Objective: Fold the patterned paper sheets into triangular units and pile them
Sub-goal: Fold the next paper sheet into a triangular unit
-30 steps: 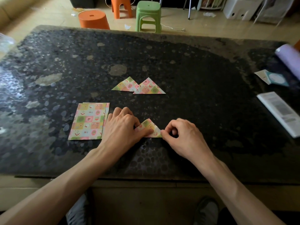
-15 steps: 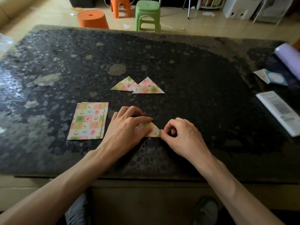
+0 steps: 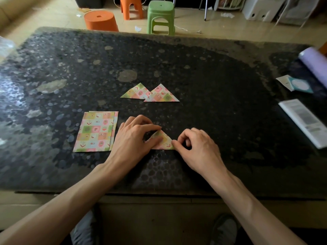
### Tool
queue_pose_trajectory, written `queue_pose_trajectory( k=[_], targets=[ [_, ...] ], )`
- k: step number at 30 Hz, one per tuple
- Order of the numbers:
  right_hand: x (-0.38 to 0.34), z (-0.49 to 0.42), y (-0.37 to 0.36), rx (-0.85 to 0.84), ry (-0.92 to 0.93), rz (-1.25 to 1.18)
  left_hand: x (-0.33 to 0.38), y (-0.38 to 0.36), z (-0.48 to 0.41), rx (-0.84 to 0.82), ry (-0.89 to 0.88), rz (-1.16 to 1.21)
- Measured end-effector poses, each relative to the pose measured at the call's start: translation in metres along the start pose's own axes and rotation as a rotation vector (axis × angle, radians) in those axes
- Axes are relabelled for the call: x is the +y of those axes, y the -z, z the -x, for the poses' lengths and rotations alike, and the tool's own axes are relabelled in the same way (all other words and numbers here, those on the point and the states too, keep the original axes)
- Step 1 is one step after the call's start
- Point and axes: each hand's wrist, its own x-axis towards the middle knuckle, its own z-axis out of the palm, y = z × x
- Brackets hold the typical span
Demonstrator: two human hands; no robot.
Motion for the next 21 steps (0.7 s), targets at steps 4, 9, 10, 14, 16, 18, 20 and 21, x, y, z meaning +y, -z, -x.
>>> queue_pose_trajectory(
  k=[4,9,10,14,16,18,20,21],
  targets=[
    [0.001,-0.001,-0.002,0.005,-0.016,-0.009,0.0,0.0,0.0,0.017,0.005,0.017],
    [0.003,0.0,-0.005,0.036,0.003,-0.021,-0.001,0.0,0.0,0.064,-0.028,-0.029],
    [0.003,0.001,-0.005,0.049,0.02,-0.036,-0.001,0.0,0.0,0.073,-0.042,-0.045],
    [0.006,0.004,-0.006,0.074,0.113,-0.124,-0.001,0.0,0.0,0.081,-0.054,-0.073],
    [0.006,0.004,-0.009,0.09,0.162,-0.172,-0.002,0.001,0.0,0.082,-0.049,-0.079],
    [0.006,0.005,-0.011,0.1,0.181,-0.163,-0.002,0.001,0.001,0.084,-0.049,-0.084],
    [0.006,0.006,-0.012,0.1,0.187,-0.128,-0.001,0.001,0.001,0.083,-0.044,-0.087],
    [0.006,0.006,-0.012,0.101,0.188,-0.12,-0.001,0.001,0.001,0.082,-0.04,-0.085]
  ],
)
